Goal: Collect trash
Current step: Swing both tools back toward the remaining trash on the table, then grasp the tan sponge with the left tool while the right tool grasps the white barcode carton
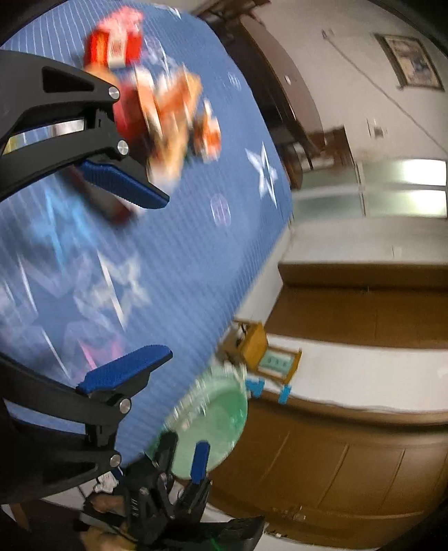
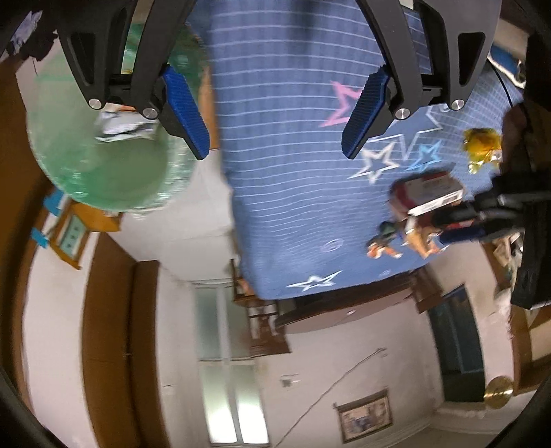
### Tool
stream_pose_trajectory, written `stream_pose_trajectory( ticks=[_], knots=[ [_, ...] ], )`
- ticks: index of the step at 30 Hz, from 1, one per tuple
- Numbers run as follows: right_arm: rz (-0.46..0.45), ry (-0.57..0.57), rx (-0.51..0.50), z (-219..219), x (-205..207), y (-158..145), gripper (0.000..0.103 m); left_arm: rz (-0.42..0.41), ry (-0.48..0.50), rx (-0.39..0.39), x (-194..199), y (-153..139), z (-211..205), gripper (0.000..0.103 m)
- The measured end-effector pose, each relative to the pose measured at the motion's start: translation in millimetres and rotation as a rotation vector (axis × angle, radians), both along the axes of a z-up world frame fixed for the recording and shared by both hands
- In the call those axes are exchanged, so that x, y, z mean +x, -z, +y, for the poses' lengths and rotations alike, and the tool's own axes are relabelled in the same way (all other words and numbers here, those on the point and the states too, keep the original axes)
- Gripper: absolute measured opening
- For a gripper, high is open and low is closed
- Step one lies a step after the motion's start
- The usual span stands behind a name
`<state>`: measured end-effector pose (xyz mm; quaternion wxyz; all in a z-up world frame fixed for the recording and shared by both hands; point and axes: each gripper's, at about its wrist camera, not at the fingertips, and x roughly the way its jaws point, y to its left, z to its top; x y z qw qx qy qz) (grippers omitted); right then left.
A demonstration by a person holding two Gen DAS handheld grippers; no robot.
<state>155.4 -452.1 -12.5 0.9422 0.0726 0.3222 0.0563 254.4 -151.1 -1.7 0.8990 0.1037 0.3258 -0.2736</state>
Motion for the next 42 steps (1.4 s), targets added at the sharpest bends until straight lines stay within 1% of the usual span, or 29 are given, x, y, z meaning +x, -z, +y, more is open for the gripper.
stream_pose_trajectory(
  ticks=[1,2,4,5,8,9,12,14,18,21,23,25,27,28,30,32,34,39,42],
  knots=[
    [0.004,-0.011,0.001,6.1,4.0,0.5,0.080,-0.004,-0.023,0.011,4.2,-1.4,18.3,0.078],
    [0.012,-0.027,0.000,16.4,8.0,1.1,0.080,0.007,-0.050,0.018,11.9,-2.4,45.1,0.078],
    [0.019,-0.053,-0.004,32.5,13.1,1.9,0.080,0.039,-0.078,0.018,23.0,-2.6,80.5,0.078],
    [0.022,-0.067,-0.006,41.4,16.5,2.2,0.080,0.063,-0.086,0.029,32.7,-0.2,102.7,0.078],
    [0.031,-0.104,0.004,58.4,28.5,3.4,0.082,0.092,-0.097,0.079,53.3,10.9,137.7,0.078],
    [0.035,-0.123,0.009,69.4,33.3,3.2,0.083,0.111,-0.094,0.105,62.8,19.1,149.2,0.078],
    [0.052,-0.175,0.025,88.2,45.2,7.6,0.085,0.164,-0.057,0.148,79.3,40.2,165.9,0.078],
    [0.068,-0.213,0.014,102.7,53.2,9.0,0.085,0.175,-0.018,0.184,85.7,53.4,167.9,0.078],
    [0.084,-0.330,-0.093,139.5,74.9,7.3,0.085,0.177,0.032,0.228,89.1,68.1,164.0,0.078],
    [0.057,-0.451,-0.228,169.0,89.6,-3.2,0.082,0.189,0.056,0.240,94.3,76.5,160.2,0.079],
    [0.044,-0.543,-0.311,188.1,97.4,-10.5,0.071,0.194,0.075,0.247,96.2,79.4,159.2,0.078],
    [0.032,-0.664,-0.409,211.0,104.0,-17.4,0.067,0.193,0.079,0.256,97.5,82.1,159.8,0.078],
    [0.030,-0.765,-0.501,233.6,110.0,-21.5,0.065,0.201,0.089,0.246,98.7,83.2,162.3,0.078],
    [0.031,-0.809,-0.552,244.9,113.1,-22.1,0.065,0.205,0.094,0.241,99.3,83.6,163.3,0.075],
    [0.030,-0.876,-0.631,262.7,119.7,-21.1,0.064,0.211,0.104,0.236,100.8,85.0,165.5,0.073],
    [0.049,-0.922,-0.695,276.9,130.5,-17.5,0.064,0.223,0.115,0.235,102.4,87.8,167.1,0.068],
    [0.070,-0.946,-0.728,286.5,139.3,-13.7,0.063,0.232,0.121,0.244,104.3,92.3,167.4,0.065],
    [0.138,-1.013,-0.793,298.1,156.9,1.6,0.063,0.253,0.142,0.213,109.4,96.8,170.8,0.063],
    [0.153,-1.034,-0.806,306.4,164.2,7.8,0.063,0.254,0.150,0.206,114.2,97.2,171.6,0.061]
  ],
)
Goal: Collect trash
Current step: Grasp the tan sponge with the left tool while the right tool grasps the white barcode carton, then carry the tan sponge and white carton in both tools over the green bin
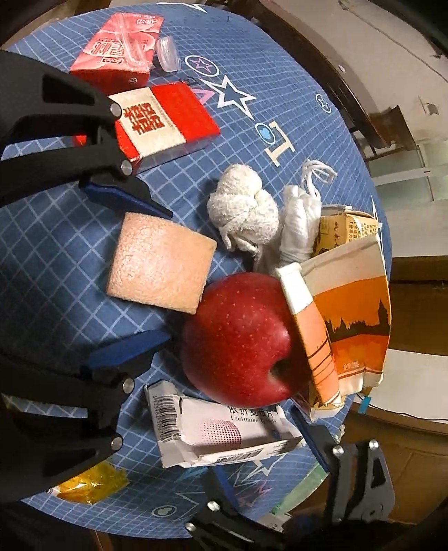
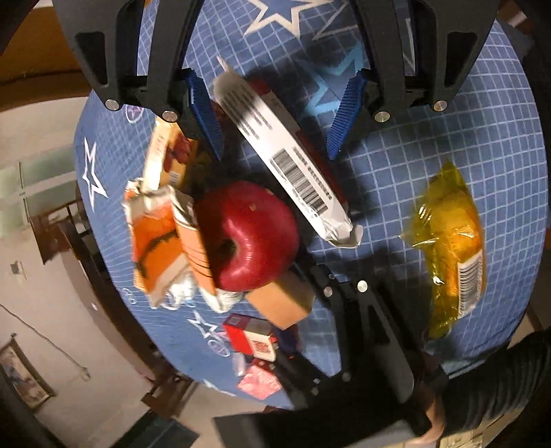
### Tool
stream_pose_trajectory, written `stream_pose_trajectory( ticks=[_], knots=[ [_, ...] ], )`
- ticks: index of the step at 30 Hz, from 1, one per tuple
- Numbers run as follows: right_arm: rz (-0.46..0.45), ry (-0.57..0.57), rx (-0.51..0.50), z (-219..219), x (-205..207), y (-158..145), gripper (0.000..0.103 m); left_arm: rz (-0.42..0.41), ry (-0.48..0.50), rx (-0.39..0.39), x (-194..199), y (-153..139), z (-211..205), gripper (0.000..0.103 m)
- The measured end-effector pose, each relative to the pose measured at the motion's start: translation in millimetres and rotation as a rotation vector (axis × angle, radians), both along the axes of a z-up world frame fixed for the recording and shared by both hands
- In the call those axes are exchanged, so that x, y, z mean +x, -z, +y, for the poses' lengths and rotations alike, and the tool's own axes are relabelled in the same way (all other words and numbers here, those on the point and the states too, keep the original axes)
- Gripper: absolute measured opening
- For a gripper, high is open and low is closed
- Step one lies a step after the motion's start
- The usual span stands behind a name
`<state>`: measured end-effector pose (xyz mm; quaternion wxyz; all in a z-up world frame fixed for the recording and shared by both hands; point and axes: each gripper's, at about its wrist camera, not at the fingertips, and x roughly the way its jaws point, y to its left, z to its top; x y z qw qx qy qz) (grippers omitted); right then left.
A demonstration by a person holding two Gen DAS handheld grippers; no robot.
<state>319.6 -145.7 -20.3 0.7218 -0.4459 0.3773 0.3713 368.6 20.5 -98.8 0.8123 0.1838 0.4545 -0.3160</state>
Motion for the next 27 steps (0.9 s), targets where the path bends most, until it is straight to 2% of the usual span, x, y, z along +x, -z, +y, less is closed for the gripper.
stream_pose_trajectory(
  ticks=[6,8,9,10,13,18,27],
  knots=[
    [0.031,0.011,0.000,21.8,8.1,16.0,0.050,-0.009,0.001,-0.006,-1.6,-0.1,-2.7,0.052],
    [0.035,0.030,0.015,23.8,10.1,19.2,0.032,-0.021,-0.013,-0.007,-7.0,-0.3,-4.2,0.045],
    [0.019,0.046,0.027,23.8,9.4,19.1,0.032,-0.029,-0.031,-0.008,-8.1,-0.6,-2.8,0.039],
    [0.014,0.058,0.040,23.7,8.9,18.1,0.031,-0.028,-0.041,-0.011,-12.3,-0.3,-1.5,0.038],
    [0.004,0.091,0.092,20.1,-0.7,13.2,0.027,-0.036,-0.044,-0.018,-20.6,0.3,0.7,0.037],
    [-0.004,0.135,0.142,10.5,-17.8,6.7,0.027,-0.026,-0.006,-0.042,-46.1,1.0,-3.5,0.037],
    [-0.027,0.235,0.215,-12.8,-60.0,0.4,0.026,-0.047,0.021,-0.033,-76.3,-4.6,-16.7,0.037]
  ],
)
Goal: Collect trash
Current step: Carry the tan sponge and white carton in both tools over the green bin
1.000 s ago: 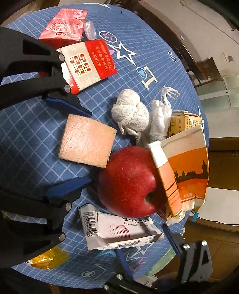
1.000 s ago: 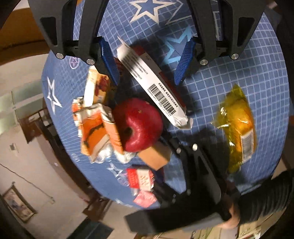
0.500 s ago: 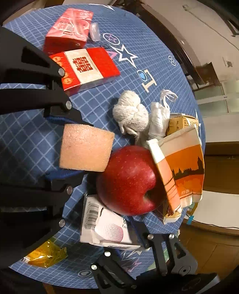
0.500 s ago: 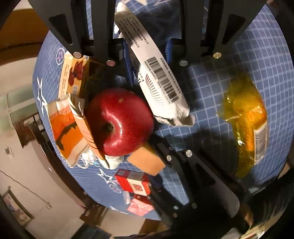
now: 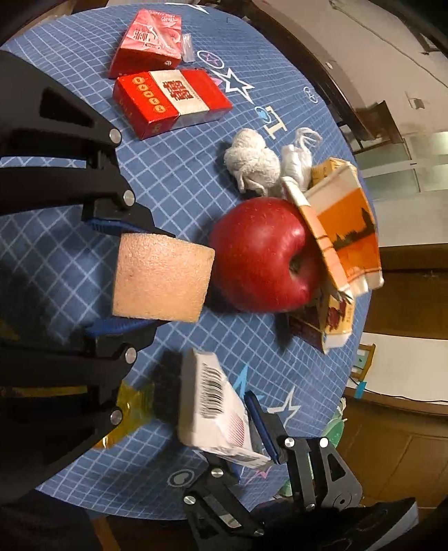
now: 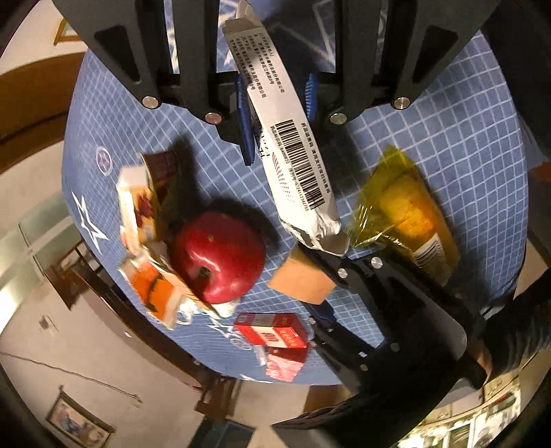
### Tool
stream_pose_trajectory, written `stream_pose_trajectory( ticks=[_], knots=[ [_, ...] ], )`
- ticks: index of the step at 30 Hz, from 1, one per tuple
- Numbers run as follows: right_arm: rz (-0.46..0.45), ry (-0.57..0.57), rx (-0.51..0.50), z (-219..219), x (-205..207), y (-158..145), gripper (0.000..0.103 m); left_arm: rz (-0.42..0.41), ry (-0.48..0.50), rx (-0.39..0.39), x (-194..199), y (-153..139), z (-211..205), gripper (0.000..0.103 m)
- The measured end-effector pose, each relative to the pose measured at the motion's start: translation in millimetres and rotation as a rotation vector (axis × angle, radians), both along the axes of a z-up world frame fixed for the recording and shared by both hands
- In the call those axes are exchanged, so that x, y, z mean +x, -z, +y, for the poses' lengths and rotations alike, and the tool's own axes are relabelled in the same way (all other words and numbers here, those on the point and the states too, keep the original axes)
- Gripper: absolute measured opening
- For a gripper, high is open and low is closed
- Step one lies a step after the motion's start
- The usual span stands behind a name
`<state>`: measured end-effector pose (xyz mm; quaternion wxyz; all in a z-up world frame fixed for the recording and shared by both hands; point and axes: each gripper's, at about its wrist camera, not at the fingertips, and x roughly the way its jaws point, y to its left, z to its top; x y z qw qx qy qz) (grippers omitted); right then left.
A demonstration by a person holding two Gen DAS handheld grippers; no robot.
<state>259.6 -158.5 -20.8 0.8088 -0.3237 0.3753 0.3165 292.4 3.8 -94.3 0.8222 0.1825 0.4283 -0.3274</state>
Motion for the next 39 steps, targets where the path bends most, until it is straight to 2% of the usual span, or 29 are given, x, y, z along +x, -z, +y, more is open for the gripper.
stream_pose_trajectory(
  ticks=[3,7,12,19,23,27,39],
  knots=[
    [-0.030,0.075,0.055,-17.8,-8.3,-11.4,0.026,-0.025,-0.031,-0.011,-1.0,-10.1,-1.5,0.037],
    [-0.083,0.216,0.185,-45.3,-17.6,-27.7,0.026,-0.074,-0.099,-0.041,0.1,-31.2,0.3,0.037],
    [-0.187,0.384,0.338,-72.2,-37.3,-48.8,0.026,-0.206,-0.206,-0.061,-19.9,-62.9,-8.0,0.037],
    [-0.338,0.579,0.511,-100.2,-81.8,-70.9,0.026,-0.313,-0.342,-0.215,-61.4,-90.7,-41.9,0.037],
    [-0.432,0.659,0.524,-117.8,-104.1,-79.8,0.026,-0.368,-0.394,-0.263,-83.5,-95.4,-75.4,0.037],
    [-0.473,0.724,0.534,-142.8,-123.9,-88.6,0.026,-0.395,-0.402,-0.321,-95.9,-103.1,-107.1,0.037],
    [-0.545,0.876,0.520,-241.0,-162.8,-110.3,0.026,-0.416,-0.302,-0.388,-102.4,-117.2,-186.5,0.037]
  ],
)
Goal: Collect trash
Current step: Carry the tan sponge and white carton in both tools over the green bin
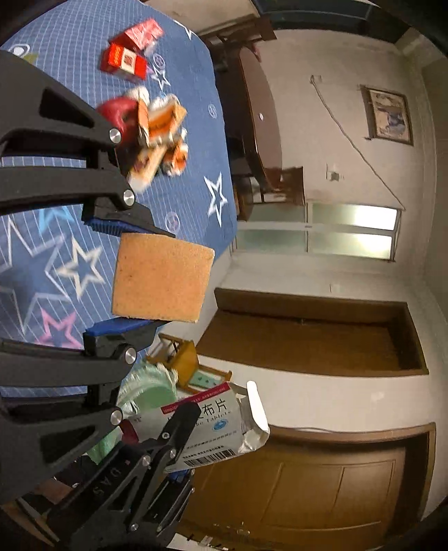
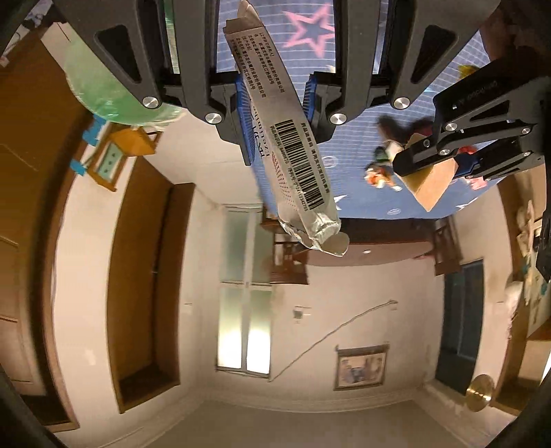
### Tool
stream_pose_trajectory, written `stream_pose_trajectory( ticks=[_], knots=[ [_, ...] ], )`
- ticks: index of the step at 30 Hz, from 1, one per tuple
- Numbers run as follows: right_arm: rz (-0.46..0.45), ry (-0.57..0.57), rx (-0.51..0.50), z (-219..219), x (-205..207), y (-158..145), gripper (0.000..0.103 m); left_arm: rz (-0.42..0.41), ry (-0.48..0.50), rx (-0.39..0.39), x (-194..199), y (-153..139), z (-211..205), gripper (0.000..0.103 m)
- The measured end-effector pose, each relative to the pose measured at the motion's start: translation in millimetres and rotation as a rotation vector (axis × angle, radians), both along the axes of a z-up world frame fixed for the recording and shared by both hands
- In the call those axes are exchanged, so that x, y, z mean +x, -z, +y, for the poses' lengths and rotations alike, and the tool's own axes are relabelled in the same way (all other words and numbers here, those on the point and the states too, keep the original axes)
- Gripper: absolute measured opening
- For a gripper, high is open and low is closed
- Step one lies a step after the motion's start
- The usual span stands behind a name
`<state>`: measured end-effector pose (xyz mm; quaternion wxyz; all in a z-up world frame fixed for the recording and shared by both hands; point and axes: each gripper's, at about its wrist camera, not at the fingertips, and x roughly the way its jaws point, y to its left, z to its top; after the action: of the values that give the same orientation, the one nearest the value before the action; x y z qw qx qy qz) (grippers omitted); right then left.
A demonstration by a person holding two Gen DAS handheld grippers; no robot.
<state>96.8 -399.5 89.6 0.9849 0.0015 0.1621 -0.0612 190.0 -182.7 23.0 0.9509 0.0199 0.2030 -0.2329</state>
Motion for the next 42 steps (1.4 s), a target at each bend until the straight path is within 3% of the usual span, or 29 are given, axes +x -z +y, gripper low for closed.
stream_pose_trajectory(
  ticks=[14,21,28,42],
  knots=[
    [0.035,0.165,0.024,-143.9,-34.2,-6.0,0.026,0.015,0.170,-0.017,23.5,-7.4,-99.2,0.037],
    [0.112,0.242,0.068,-230.4,-34.2,8.2,0.026,0.061,0.279,-0.004,35.5,2.4,-160.0,0.037],
    [0.240,0.262,0.145,-298.6,-17.6,34.6,0.026,0.138,0.375,0.059,48.6,26.7,-220.5,0.037],
    [0.427,0.293,0.232,-339.8,37.9,110.0,0.026,0.281,0.429,0.194,65.6,81.1,-290.7,0.037]
  ],
)
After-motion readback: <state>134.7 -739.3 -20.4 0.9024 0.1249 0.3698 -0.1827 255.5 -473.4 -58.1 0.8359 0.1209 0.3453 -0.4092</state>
